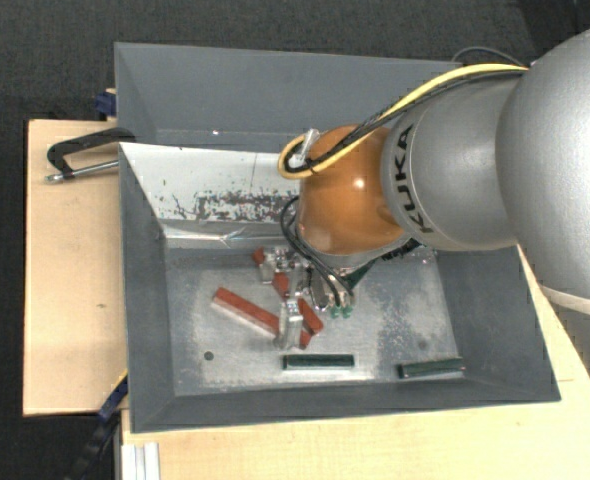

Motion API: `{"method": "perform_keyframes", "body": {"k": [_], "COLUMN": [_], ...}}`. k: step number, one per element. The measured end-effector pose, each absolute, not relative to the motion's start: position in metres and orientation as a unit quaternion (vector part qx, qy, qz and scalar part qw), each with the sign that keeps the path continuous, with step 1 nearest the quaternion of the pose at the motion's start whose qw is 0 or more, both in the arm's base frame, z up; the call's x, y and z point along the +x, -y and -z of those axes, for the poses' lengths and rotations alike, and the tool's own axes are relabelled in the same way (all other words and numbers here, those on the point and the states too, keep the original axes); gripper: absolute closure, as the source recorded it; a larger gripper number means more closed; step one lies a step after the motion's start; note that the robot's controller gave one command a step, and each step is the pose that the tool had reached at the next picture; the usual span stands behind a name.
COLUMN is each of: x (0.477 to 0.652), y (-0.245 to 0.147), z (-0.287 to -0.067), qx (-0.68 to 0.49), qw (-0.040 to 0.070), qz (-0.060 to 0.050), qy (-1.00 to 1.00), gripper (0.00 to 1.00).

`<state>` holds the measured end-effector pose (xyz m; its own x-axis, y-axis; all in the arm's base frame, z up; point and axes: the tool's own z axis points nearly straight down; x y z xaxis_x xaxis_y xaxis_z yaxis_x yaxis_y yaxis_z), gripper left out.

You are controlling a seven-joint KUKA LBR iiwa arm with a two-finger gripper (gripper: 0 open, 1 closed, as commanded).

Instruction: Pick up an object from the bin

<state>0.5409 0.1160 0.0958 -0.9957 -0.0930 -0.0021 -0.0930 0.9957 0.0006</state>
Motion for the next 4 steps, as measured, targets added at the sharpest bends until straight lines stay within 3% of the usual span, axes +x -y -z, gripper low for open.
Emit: {"method": "perform_keyframes", "body": {"k": [1, 2, 3, 4], "x": [0.543, 0.545, 0.545, 0.59], "y": [-0.155, -0.083, -0.083, -0.099], "z": [-0.084, -0.071, -0.071, -0.236], "qx": [-0.129, -0.264, -0.264, -0.252], "qw": [0.003, 0.001, 0.001, 0.005], "qz": [-0.001, -0.001, -0.001, 0.0], "qy": [-0.992, -0.965, -0.965, -0.968], "gripper": [0.0, 1.0, 1.0, 1.0]}}
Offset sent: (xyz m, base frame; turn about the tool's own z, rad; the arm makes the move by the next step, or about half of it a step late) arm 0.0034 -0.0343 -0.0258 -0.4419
